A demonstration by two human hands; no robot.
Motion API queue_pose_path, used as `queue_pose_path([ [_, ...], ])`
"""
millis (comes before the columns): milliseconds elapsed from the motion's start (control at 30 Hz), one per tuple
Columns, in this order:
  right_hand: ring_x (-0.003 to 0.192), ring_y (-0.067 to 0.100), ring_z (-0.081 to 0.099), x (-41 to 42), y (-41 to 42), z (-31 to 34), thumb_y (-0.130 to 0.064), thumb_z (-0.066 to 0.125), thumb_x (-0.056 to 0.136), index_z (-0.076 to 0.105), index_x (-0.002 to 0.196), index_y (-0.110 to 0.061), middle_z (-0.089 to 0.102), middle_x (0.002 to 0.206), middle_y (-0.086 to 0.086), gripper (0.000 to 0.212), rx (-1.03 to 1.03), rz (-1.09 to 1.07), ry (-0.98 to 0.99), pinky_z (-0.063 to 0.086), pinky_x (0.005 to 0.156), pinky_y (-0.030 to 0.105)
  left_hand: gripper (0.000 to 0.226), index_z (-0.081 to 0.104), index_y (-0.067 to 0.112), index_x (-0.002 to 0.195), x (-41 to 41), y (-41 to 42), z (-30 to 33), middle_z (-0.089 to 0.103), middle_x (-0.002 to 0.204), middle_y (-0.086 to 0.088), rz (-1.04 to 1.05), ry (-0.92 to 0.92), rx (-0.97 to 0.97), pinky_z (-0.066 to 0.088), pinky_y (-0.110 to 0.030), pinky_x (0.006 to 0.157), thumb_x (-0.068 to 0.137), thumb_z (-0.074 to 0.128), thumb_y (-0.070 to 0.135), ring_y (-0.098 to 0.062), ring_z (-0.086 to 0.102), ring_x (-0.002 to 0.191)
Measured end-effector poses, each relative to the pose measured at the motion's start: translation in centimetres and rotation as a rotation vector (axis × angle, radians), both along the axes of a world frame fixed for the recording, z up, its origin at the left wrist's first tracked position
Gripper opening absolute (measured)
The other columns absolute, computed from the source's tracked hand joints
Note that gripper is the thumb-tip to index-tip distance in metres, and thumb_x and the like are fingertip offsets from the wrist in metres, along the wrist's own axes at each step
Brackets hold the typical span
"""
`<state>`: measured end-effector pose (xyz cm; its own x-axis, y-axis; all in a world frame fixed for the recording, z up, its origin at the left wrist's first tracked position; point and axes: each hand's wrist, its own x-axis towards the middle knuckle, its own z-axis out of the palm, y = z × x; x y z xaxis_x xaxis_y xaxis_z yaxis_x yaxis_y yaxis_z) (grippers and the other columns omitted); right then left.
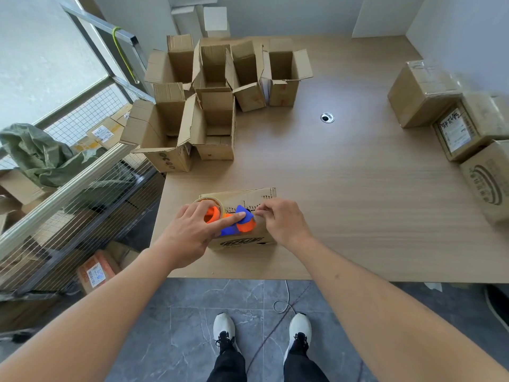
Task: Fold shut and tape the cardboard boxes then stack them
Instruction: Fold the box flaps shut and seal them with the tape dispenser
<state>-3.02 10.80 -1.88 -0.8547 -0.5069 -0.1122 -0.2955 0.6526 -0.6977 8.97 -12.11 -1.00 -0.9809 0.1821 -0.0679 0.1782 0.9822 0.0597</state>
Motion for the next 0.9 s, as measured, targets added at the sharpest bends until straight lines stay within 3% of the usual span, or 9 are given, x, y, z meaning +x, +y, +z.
queue_pose_path([
  [167, 0.086, 0.020, 0.068, -1.7, 2.8, 1.2, -0.010, 0.065, 0.095, 0.075, 0.085, -0.012, 0.077, 0.086, 0.002, 0.014, -0.042, -0.169, -0.016, 0.052, 0.081, 0.032, 0.080, 0.005, 0.064, 0.154, 0.3, -1.0, -0.3, 0.038, 0.133, -0.003, 0.089, -0.038, 0.059, 0.037, -0.047, 0.103, 0.102, 0.053, 0.026, -0.031, 0.045, 0.117],
  [300, 0.073, 0.016, 0.062, -2.3, 4.7, 2.3, -0.013, 0.065, 0.095, 0.072, 0.082, -0.011, 0.073, 0.075, 0.001, 0.015, -0.021, -0.175, -0.088, 0.044, 0.067, 0.023, 0.076, 0.006, 0.066, 0.152, -0.4, -0.4, -0.3, 0.040, 0.130, -0.002, 0.087, -0.038, 0.075, 0.035, -0.046, 0.103, 0.104, 0.051, 0.028, -0.030, 0.045, 0.117],
  [500, 0.067, 0.014, 0.062, -2.8, 5.4, 2.4, -0.012, 0.067, 0.095, 0.073, 0.087, -0.010, 0.073, 0.074, 0.004, 0.010, 0.058, -0.171, -0.246, 0.044, 0.057, 0.017, 0.077, 0.003, 0.069, 0.150, -1.0, -1.3, -0.1, 0.035, 0.130, 0.002, 0.054, -0.101, 0.100, 0.030, -0.046, 0.107, 0.104, 0.048, 0.028, -0.026, 0.042, 0.123],
  [667, 0.060, 0.011, 0.064, -3.3, 6.3, 1.5, -0.009, 0.067, 0.095, 0.073, 0.089, -0.007, 0.070, 0.073, 0.005, 0.009, 0.073, -0.232, -0.301, 0.048, 0.056, 0.020, 0.076, 0.001, 0.070, 0.149, -1.6, -1.3, 0.0, 0.034, 0.126, 0.002, 0.036, -0.124, 0.106, 0.027, -0.046, 0.110, 0.105, 0.047, 0.030, -0.026, 0.040, 0.125],
  [900, 0.059, 0.012, 0.063, -3.7, 5.4, -1.0, -0.010, 0.067, 0.097, 0.071, 0.089, -0.005, 0.070, 0.080, 0.009, 0.010, 0.033, -0.298, -0.345, 0.042, 0.048, 0.009, 0.079, 0.004, 0.069, 0.150, -1.5, -1.2, -0.2, 0.034, 0.130, 0.002, 0.038, -0.128, 0.098, 0.028, -0.048, 0.111, 0.103, 0.051, 0.026, -0.027, 0.041, 0.123],
])
